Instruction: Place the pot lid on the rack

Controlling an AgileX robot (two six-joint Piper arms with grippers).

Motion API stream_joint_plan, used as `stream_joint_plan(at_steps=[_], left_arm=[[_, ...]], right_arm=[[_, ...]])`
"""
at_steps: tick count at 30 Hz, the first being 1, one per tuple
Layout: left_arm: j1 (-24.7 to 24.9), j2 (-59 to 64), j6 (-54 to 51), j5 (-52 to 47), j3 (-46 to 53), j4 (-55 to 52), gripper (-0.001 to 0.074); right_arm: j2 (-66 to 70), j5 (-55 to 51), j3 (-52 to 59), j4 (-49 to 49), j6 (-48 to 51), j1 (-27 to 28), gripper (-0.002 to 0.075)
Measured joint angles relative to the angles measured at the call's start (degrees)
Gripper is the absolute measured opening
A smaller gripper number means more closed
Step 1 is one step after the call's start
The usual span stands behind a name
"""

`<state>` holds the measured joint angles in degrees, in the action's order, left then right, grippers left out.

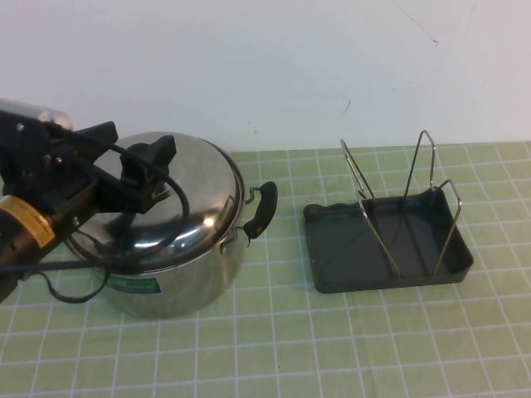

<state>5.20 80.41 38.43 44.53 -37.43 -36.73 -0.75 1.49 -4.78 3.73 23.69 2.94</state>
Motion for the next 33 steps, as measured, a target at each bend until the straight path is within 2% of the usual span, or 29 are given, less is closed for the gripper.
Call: stream_joint_plan(at_steps=[8, 10, 13, 15, 24, 30, 33], left_arm=[[0.00, 6.85, -5.15, -1.99, -3.45, 1.72, 0.0603], [0.00, 8.29, -5.48, -2.10, -3.86, 3.17, 0.0567], [0.00, 9.14, -6.52, -2.32, -3.86, 3.89, 0.0454], [0.00, 9.39, -7.27, -2.32, -3.86, 4.12, 0.0337], [0.00, 9.52, -9.34, 1.03, -3.86, 4.12, 0.0331], [0.00, 6.54, -9.48, 8.33, -3.86, 6.40, 0.0331], [0.00, 2.78, -9.20, 9.92, -3.86, 7.43, 0.0331]], right_arm=[[0.00, 0.00, 0.00, -0.10, 0.00, 0.00, -0.0001], [0.00, 0.00, 0.00, -0.22, 0.00, 0.00, -0.0001], [0.00, 0.00, 0.00, -0.33, 0.00, 0.00, -0.0001], [0.00, 0.00, 0.00, -0.42, 0.00, 0.00, -0.0001], [0.00, 0.75, 0.00, -0.42, -0.22, 0.00, -0.0001], [0.00, 2.52, -0.40, -0.44, -5.74, 0.00, -0.0001], [0.00, -3.04, -4.25, -0.44, -11.51, 0.00, -0.0001]])
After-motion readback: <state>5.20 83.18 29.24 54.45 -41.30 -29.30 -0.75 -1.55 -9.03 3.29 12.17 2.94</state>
